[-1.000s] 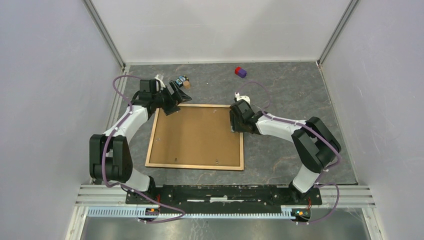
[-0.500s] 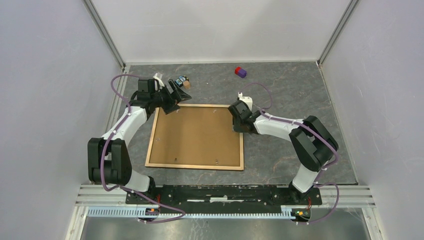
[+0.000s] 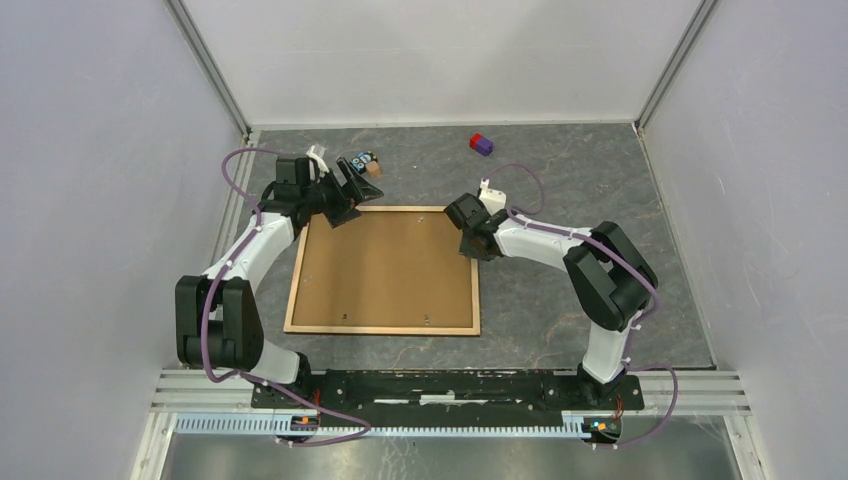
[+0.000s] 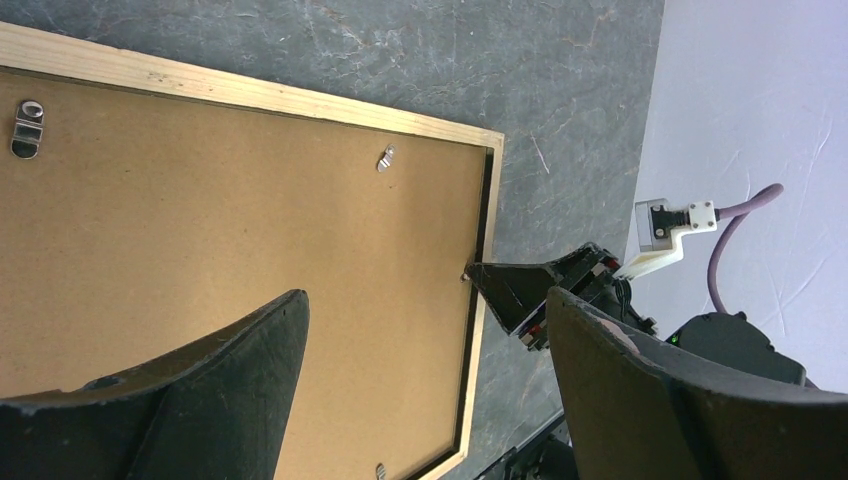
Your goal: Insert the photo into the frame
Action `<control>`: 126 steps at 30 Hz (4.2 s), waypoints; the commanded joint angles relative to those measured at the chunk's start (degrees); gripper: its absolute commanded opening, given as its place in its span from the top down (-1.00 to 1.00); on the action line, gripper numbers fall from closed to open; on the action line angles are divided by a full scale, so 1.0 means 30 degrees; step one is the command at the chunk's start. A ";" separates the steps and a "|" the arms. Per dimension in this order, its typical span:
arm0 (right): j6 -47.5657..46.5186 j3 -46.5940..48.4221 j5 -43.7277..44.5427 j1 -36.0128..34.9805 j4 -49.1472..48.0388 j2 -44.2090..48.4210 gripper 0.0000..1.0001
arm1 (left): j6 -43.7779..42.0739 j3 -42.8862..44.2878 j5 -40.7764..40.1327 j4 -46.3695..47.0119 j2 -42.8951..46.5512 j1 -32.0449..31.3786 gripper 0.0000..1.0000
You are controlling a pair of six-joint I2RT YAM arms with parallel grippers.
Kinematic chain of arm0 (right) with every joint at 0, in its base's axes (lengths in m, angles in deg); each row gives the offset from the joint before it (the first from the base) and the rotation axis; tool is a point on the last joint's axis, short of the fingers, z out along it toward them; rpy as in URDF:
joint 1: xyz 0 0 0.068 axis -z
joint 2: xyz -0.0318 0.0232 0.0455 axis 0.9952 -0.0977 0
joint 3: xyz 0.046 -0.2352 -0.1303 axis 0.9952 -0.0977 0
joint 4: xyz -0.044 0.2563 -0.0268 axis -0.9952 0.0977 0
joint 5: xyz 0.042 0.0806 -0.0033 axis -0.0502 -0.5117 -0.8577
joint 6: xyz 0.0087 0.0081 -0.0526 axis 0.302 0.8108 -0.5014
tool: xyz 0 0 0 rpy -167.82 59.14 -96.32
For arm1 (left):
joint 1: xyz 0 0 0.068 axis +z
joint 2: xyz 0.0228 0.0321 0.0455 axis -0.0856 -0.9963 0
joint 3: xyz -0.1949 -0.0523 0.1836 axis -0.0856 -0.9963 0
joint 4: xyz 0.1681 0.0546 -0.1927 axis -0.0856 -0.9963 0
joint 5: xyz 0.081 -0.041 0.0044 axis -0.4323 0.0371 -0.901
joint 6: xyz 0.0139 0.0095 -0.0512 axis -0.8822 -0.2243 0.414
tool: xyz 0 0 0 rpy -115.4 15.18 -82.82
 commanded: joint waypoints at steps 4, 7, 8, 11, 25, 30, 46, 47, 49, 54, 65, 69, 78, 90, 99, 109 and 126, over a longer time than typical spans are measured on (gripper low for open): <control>0.2553 -0.1292 0.0471 -0.0359 0.1792 -0.0196 0.48 | 0.0793 0.0040 0.0502 0.0754 0.0657 -0.0056 -0.86; 0.3044 -0.1926 0.0560 -0.0343 0.1575 0.0288 0.59 | 0.0866 -0.0011 0.0567 0.0850 0.0631 -0.0055 -0.86; 0.3098 -0.2114 0.0536 -0.0345 0.1410 0.0412 0.63 | 0.0867 -0.0041 0.0546 0.0893 0.0629 -0.0057 -0.86; 0.2864 -0.2485 0.0415 -0.0349 0.0736 0.0617 0.64 | 0.0894 -0.0048 0.0546 0.0887 0.0609 -0.0049 -0.86; -0.4805 -0.3314 0.1300 0.0188 -0.3027 0.3399 -0.40 | 0.0874 -0.0160 0.0645 0.1002 0.0632 -0.0087 -0.86; -0.7018 -0.2432 -0.0187 0.1292 -0.3158 0.2834 -0.42 | 0.0838 -0.0165 0.0666 0.1053 0.0529 -0.0211 -0.86; -0.6103 -0.1528 -0.2611 0.2311 -0.3791 0.0508 0.14 | 0.0750 -0.0194 0.0722 0.1067 0.0273 -0.0413 -0.87; -0.5481 -0.1825 -0.2303 0.2484 -0.3663 0.0662 0.21 | 0.0751 -0.0168 0.0736 0.1067 0.0280 -0.0428 -0.87; -0.4516 -0.2730 -0.2380 0.2968 -0.3896 0.1104 0.34 | 0.0764 -0.0165 0.0776 0.1066 0.0338 -0.0446 -0.87; -0.2466 -0.5368 -0.2734 0.4468 -0.4520 0.2698 0.74 | 0.0801 -0.0180 0.0808 0.1082 0.0334 -0.0496 -0.88; -0.0038 -0.9175 -0.2595 0.6787 -0.3792 0.5572 1.00 | 0.0970 -0.0246 0.0639 0.1065 0.0078 -0.1184 -0.86; 0.0729 -1.0815 -0.3024 0.6802 -0.3836 0.6808 1.00 | 0.0703 -0.0009 -0.0002 0.0289 -0.0388 -0.2125 -0.84; -0.0089 -1.3710 -0.4349 0.6803 -0.5476 1.0005 0.26 | 0.1803 -0.0641 -0.3107 -0.0644 -0.0285 -0.4336 -0.74; -0.8425 -1.4092 -0.5369 0.6788 -0.6247 1.5571 -0.70 | 1.2613 -0.4781 -1.0752 -0.4208 0.2156 -1.0622 -0.55; -0.9438 -1.4467 -0.6568 0.6790 -0.6053 1.7014 -0.74 | 1.5439 -0.4393 -1.1262 -0.5482 -0.0262 -1.2420 -0.16; -0.9696 -1.4989 -0.6406 0.6787 -0.5874 1.8543 -0.73 | 1.4007 -0.3650 -1.2849 -0.7560 -0.1964 -1.2572 0.46; -1.0776 -1.5446 -0.7659 0.6788 -0.6685 1.9198 -0.73 | -0.1189 -0.0976 -1.4249 -0.9405 -0.4630 -1.1667 0.91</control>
